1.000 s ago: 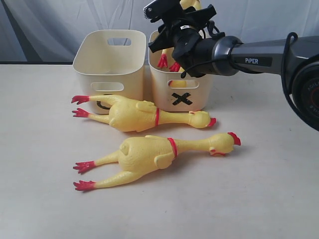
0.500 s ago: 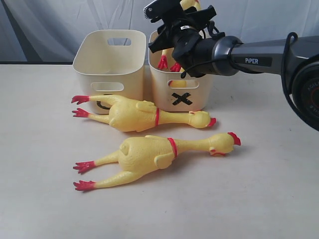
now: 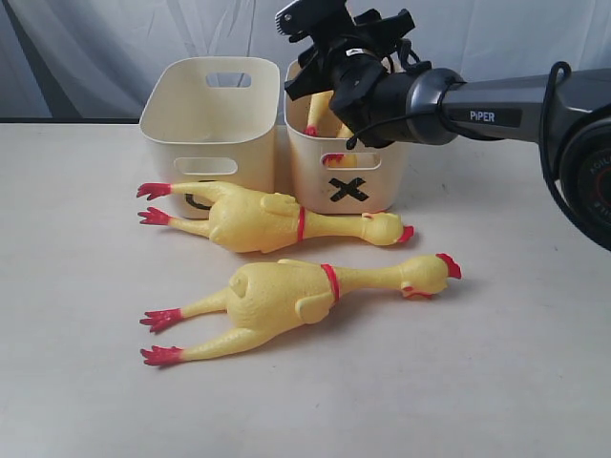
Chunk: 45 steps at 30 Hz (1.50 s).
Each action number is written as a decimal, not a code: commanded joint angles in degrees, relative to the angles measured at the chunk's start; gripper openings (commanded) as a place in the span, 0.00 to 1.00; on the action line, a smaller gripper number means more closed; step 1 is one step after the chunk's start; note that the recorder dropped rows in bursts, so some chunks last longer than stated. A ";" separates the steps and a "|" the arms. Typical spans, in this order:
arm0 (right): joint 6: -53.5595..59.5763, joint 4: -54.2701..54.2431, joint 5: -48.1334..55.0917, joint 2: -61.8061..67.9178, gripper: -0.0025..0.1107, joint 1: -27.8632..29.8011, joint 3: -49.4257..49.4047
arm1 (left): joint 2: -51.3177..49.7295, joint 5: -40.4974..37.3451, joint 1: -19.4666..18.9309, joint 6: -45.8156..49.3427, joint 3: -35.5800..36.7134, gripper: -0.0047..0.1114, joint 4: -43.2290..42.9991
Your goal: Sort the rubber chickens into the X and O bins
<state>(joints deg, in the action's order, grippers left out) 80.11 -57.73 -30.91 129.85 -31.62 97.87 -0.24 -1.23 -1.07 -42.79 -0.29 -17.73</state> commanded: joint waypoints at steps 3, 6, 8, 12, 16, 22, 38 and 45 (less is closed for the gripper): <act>0.32 -1.04 -1.11 -0.38 0.59 0.21 0.48 | 0.24 0.78 0.63 -0.04 0.29 0.04 -0.20; 0.32 -1.15 -1.12 -0.38 0.59 0.21 0.48 | 0.24 0.78 0.63 -0.04 0.29 0.04 -0.20; 0.32 -1.46 -1.12 -0.38 0.59 0.21 0.48 | 0.24 0.78 0.63 -0.04 0.29 0.04 -0.20; 0.46 -2.14 -1.12 -0.82 0.59 0.21 0.48 | 0.24 0.78 0.63 -0.04 0.29 0.04 -0.20; 2.83 -5.72 -1.12 -2.11 0.59 -0.11 0.48 | 0.24 0.78 0.63 -0.04 0.29 0.04 -0.20; 11.31 -15.29 -1.97 -5.51 0.38 -0.48 0.48 | 0.24 0.78 0.63 -0.04 0.29 0.04 -0.20; 32.04 -33.18 -2.97 -19.65 0.02 -0.38 -5.94 | 0.24 2.17 0.63 -0.04 0.29 0.04 0.30; 32.30 -32.12 1.20 -28.71 0.02 -0.38 -17.37 | 0.24 5.49 0.63 -0.28 0.29 0.04 0.30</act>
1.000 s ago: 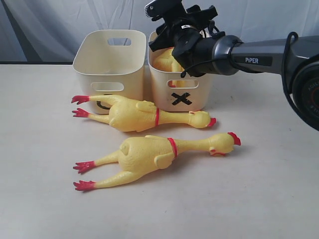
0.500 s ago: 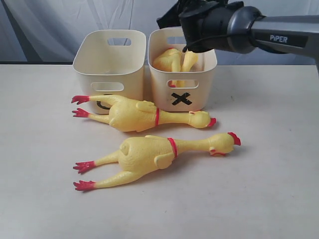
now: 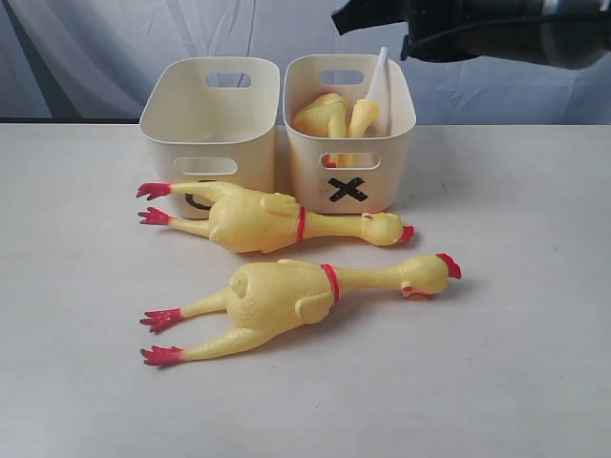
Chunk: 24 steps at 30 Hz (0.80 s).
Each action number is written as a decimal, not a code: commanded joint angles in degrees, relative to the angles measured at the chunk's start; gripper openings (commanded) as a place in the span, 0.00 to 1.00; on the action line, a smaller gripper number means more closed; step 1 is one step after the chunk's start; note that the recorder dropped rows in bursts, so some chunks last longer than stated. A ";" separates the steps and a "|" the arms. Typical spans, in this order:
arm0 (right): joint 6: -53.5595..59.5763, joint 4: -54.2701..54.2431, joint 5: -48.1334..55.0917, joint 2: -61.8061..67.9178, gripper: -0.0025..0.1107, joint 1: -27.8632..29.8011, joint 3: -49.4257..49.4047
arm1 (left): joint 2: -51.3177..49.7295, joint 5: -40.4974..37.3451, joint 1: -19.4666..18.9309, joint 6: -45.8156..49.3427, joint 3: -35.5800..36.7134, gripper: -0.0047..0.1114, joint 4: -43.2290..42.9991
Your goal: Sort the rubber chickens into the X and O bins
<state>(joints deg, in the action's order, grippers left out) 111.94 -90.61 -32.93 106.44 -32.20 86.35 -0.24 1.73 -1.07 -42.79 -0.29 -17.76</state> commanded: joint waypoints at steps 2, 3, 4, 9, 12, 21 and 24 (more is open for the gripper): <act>0.48 1.00 6.33 -8.34 0.02 0.21 -9.83 | 0.24 3.17 0.63 -1.65 0.29 0.04 0.34; 0.48 1.00 7.88 -10.07 0.02 0.21 -11.72 | 0.24 3.57 0.63 -2.54 0.29 0.04 0.34; 0.48 1.00 9.91 -11.92 0.02 0.21 -13.52 | 0.24 4.23 0.63 -3.22 0.29 0.04 0.34; 0.48 1.60 17.44 -20.97 0.02 0.21 -20.64 | 0.24 8.64 0.63 -3.70 0.29 0.04 0.34; 0.48 1.97 23.02 -26.22 0.02 0.21 -24.90 | 0.24 11.80 0.63 -3.70 0.29 0.04 0.34; 0.38 -4.90 31.10 -42.56 0.02 0.21 -36.08 | 0.24 13.09 0.63 -9.61 0.29 0.04 -2.77; 0.26 -9.34 32.93 -47.81 0.02 0.21 -39.74 | 0.24 13.47 0.63 -14.24 0.29 0.04 -7.39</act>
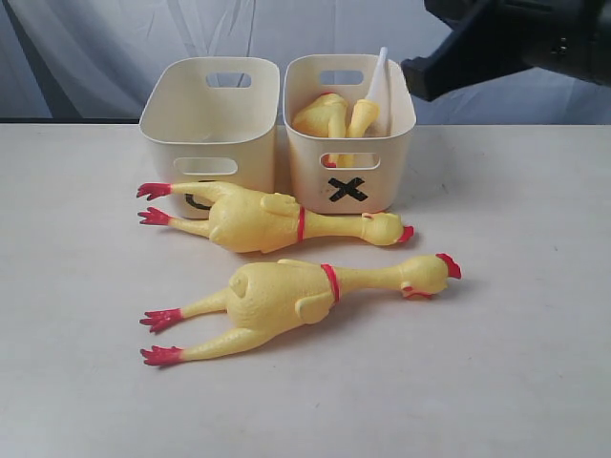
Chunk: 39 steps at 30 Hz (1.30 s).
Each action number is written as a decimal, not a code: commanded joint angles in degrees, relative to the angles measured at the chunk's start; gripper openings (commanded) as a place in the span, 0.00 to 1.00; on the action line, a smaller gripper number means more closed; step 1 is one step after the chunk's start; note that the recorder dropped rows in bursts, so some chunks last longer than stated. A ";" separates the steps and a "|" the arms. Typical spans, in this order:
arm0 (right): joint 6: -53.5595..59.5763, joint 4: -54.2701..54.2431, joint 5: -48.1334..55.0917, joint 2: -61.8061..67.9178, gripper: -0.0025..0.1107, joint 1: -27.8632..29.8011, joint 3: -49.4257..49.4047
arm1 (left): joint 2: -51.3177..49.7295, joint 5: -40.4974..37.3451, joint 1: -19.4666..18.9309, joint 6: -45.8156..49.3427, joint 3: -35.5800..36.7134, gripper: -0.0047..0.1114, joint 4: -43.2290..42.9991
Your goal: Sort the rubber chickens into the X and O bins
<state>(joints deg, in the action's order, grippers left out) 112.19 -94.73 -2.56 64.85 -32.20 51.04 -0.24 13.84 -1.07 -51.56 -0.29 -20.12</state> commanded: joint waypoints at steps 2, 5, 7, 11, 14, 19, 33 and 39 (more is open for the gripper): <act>-0.46 -5.22 4.44 -9.81 0.02 0.21 -7.15 | 0.24 1.37 0.63 -10.40 0.29 0.04 -8.78; -2.46 -5.22 7.04 -14.56 0.02 0.21 -11.08 | 0.24 2.03 0.63 -17.38 0.29 0.04 -15.09; -2.92 -5.22 7.60 -17.06 0.02 0.21 -13.74 | 0.24 3.64 0.63 -22.06 0.29 0.04 -21.88; -8.37 -5.22 8.40 -22.03 0.02 0.21 -19.21 | 0.24 7.24 0.63 -31.72 0.29 0.04 -35.11; -12.61 -5.22 10.04 -26.08 0.02 0.21 -22.77 | 0.06 9.69 0.63 -36.45 0.29 0.04 -40.69; -13.41 -5.22 13.68 -32.94 0.02 0.21 -27.67 | -2.72 12.94 0.63 -36.91 -1.99 0.04 -42.07; -34.64 1.43 21.18 -40.58 0.02 0.21 -34.25 | -29.53 19.90 0.63 -57.28 -23.65 0.04 -72.39; -38.55 6.80 21.91 -40.58 0.02 0.21 -34.25 | -37.90 23.60 0.63 -60.67 -27.80 0.04 -79.83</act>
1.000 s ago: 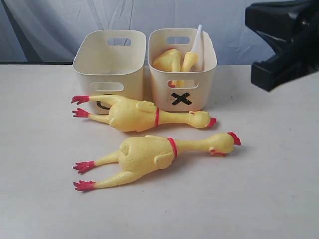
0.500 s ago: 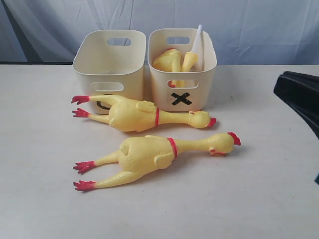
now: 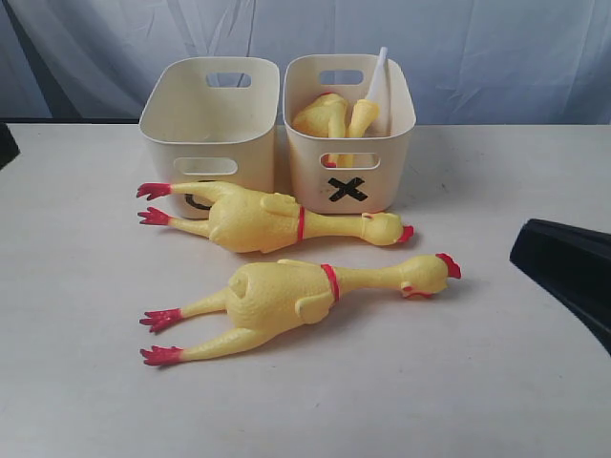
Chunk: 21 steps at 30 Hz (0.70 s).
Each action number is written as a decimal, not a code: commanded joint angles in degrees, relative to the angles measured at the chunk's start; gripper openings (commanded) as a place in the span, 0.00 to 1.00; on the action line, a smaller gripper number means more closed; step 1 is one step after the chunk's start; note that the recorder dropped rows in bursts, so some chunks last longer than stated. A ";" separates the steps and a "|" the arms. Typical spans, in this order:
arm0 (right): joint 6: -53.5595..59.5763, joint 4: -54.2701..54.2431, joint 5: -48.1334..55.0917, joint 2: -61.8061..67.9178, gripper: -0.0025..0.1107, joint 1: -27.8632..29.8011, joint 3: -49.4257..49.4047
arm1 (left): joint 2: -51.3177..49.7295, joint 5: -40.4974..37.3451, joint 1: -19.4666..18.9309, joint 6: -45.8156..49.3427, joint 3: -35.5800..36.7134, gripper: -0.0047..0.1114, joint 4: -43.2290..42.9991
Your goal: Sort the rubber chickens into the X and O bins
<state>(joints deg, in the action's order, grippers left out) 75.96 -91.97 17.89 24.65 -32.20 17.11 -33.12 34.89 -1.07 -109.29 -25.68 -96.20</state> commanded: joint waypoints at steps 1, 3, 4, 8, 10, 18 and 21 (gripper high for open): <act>-2.32 4.13 1.46 -0.38 0.02 0.21 -0.32 | -5.93 2.98 0.63 -2.94 -2.67 0.04 -3.74; -2.45 4.10 1.76 -0.38 0.02 0.21 -0.32 | -8.37 5.33 0.63 -2.86 -2.81 0.04 -3.74; -2.45 4.40 1.88 -0.38 0.02 0.21 -0.32 | -9.57 6.48 0.63 -2.95 -2.81 0.04 -3.74; -2.45 4.54 0.58 -0.38 0.02 0.21 -0.32 | -12.89 8.49 0.63 -3.18 -2.81 0.04 -3.74; -2.45 4.54 0.58 -0.38 0.02 0.21 -0.32 | -13.23 8.33 0.63 -3.18 -2.81 0.04 -3.74; -2.45 4.54 0.98 -0.38 0.02 0.21 -0.32 | -13.23 3.24 0.63 -3.18 -2.81 0.04 -3.74; -2.45 4.54 0.98 -0.38 0.02 0.21 -0.32 | -13.62 0.86 0.63 -3.18 -2.81 0.04 -3.74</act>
<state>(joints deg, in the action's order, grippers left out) 73.51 -87.67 18.86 24.65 -32.20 17.11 -46.17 38.08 -1.07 -112.19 -28.15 -100.12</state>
